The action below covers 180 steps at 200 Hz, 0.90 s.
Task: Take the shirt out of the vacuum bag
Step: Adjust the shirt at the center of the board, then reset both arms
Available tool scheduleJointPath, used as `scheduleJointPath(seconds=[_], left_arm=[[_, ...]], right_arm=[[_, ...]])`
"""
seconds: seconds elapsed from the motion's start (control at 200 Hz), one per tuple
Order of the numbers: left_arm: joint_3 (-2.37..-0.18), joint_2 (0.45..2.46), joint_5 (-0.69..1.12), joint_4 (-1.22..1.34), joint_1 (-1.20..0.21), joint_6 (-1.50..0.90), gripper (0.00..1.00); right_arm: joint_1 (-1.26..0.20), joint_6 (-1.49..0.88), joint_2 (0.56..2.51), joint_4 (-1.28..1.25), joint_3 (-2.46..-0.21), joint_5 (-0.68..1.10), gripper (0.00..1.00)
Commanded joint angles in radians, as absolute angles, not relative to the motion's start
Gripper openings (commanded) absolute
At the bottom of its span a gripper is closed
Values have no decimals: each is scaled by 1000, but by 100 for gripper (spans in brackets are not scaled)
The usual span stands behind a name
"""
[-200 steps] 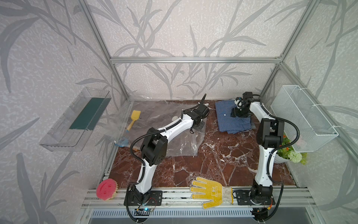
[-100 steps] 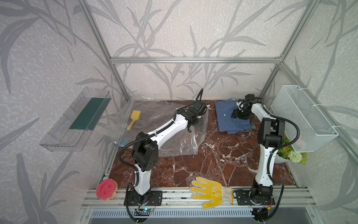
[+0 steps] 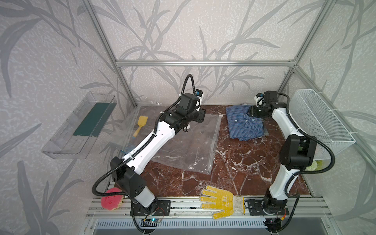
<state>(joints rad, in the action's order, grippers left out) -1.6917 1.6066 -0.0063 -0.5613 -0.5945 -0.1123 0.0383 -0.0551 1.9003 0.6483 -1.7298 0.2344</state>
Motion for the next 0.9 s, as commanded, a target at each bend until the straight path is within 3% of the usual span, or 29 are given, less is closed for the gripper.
scheduleJointPath(seconds=[0.0, 0.17, 0.36, 0.49, 0.61, 0.895], left_arm=[[-1639, 1605, 39, -535, -567, -137, 60], [-1406, 1484, -33, -406, -413, -213, 60], [-966, 1221, -367, -126, -242, -295, 66], [-769, 1113, -485, -26, -152, -317, 72], [-670, 1115, -621, 87, -139, -312, 76], [-508, 1232, -670, 339, -117, -270, 77]], right_arm=[[-21, -56, 1846, 669, -1674, 237, 65], [-44, -71, 1687, 566, -1451, 289, 67], [-45, -107, 1490, 341, -1126, 90, 70], [-48, -128, 1372, 91, -900, -34, 74], [-55, -94, 1338, -103, -748, -125, 82], [-56, -69, 1406, -353, -585, -187, 85]])
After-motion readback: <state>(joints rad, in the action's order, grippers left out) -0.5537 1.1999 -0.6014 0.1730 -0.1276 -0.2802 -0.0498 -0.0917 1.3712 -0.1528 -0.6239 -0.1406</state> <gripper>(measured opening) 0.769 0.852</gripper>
